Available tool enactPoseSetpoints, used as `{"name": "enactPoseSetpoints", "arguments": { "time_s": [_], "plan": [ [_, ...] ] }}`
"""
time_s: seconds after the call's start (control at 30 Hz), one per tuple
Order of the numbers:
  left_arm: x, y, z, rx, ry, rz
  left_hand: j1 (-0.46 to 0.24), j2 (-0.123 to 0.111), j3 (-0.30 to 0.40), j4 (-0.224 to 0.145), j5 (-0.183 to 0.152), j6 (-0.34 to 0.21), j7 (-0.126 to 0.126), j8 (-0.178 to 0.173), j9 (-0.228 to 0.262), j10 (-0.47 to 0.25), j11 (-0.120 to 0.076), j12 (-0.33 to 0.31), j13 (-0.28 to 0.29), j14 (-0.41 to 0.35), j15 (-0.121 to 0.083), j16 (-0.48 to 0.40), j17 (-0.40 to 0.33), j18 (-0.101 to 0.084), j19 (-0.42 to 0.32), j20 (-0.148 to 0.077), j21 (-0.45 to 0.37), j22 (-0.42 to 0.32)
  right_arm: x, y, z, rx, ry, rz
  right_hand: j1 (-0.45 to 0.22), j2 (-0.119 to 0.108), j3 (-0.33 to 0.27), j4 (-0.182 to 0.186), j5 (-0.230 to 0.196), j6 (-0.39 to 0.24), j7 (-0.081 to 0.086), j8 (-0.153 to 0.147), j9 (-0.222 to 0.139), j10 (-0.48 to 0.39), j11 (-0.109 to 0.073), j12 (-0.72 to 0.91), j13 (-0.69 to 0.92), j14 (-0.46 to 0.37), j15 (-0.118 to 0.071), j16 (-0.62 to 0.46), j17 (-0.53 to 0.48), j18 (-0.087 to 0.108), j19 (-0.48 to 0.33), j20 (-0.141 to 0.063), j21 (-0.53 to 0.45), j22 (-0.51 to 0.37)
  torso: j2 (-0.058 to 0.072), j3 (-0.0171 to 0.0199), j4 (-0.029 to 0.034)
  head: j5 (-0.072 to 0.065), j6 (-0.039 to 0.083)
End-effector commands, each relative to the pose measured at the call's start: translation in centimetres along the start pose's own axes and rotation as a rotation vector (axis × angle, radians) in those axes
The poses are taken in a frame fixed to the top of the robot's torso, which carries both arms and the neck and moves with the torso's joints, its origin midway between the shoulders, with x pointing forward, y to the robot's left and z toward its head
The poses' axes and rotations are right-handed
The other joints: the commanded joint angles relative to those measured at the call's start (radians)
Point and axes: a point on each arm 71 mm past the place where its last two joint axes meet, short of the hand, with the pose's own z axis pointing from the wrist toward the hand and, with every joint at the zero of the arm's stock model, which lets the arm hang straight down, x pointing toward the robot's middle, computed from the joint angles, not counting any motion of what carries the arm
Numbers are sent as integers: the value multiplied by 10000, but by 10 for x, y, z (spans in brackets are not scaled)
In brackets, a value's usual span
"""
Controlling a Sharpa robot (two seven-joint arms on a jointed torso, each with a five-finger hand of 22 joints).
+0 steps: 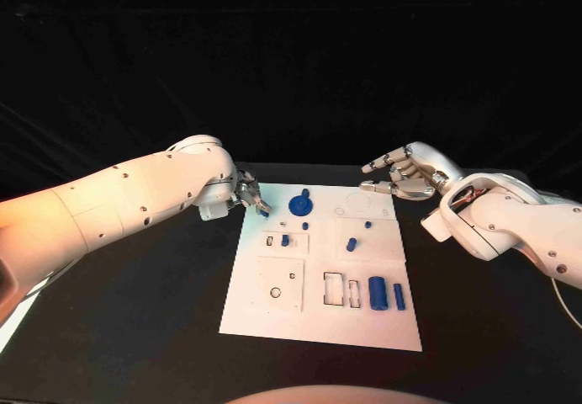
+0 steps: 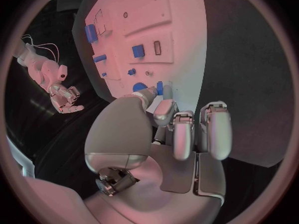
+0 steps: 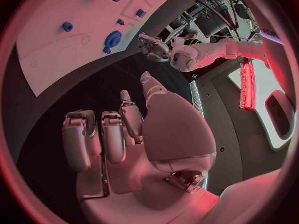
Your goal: Assemble the parts on the task board
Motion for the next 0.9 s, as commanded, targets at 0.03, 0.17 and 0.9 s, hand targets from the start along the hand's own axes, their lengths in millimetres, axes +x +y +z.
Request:
{"name": "enactPoseSetpoints", "arguments": {
  "time_s": [0.03,0.17,0.9],
  "plan": [
    [5,-2,-7,285,-707,-456,-120,-30,1303,-1220,30,36,-114,52,34,67,-8,56,27,1054,-12,31,2630,-54,448,-5,45,1236,2,-1,-1,28,161,-16,4,49,-56,7,69,85,15,3,10,-49,-39,-11,674,984,15,-41,2316,-51,691,38,-69,1924,-34,4,56,-9,-23],
    [15,0,-13,593,-945,-437,-151,-136,1415,-1293,29,62,-128,72,52,84,-22,55,21,1054,-20,31,2630,-63,466,-15,69,1272,2,-2,-1,52,169,-14,4,49,-56,7,69,85,15,3,10,-49,-39,-11,674,984,15,-41,2316,-51,691,38,-69,1924,-34,5,69,-16,-44],
    [55,3,-19,1039,-347,450,-194,-332,1631,-1430,120,153,-145,77,51,156,-45,96,65,1054,-35,31,2630,-80,499,-34,116,1347,5,-3,-2,72,231,18,4,49,-56,7,69,85,15,3,10,-49,-39,-11,674,984,15,-41,2316,-51,691,38,-69,1924,-12,6,37,30,-105]
  ]
}}
